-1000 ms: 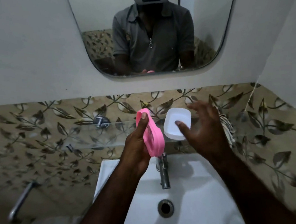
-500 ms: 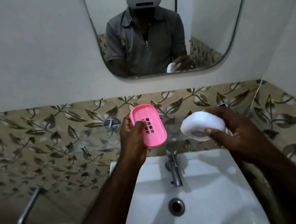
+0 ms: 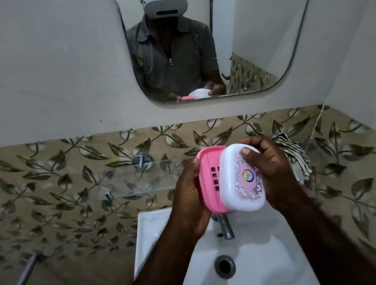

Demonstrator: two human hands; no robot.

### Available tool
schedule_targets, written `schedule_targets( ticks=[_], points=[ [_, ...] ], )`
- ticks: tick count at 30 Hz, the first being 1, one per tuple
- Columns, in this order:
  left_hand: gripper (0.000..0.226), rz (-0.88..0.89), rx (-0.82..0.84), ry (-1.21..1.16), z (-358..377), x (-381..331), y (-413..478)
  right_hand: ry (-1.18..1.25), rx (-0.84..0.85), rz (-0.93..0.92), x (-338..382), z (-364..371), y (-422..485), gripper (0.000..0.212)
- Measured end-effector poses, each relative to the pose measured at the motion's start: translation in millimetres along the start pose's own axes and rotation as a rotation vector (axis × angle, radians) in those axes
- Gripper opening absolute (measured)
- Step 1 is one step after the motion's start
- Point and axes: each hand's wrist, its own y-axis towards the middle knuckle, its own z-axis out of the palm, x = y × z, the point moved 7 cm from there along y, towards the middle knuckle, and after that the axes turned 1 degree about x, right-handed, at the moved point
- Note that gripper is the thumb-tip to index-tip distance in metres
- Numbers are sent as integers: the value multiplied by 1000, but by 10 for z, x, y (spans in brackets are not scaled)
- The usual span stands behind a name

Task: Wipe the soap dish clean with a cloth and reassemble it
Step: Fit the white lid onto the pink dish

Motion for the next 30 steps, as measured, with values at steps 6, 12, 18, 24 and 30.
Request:
schedule_targets(
  ticks=[6, 12, 18, 24, 30],
  points=[
    [40, 58, -1, 23, -8, -18, -61, -232, -45, -115, -76, 115, 15, 15],
    [35, 115, -60, 143, -73, -2, -56, -424, -23, -190, -19, 257, -120, 19],
    [38, 83, -104, 23, -52, 107, -58, -479, 14, -120, -82, 380, -292, 62],
    [36, 95, -73, 51, -36, -24, -67, -451, -59, -170, -33, 470, -291, 56],
    [35, 32, -126, -35, -395, -314, 89, -597, 369, -236, -213, 816, -246, 107]
  ],
)
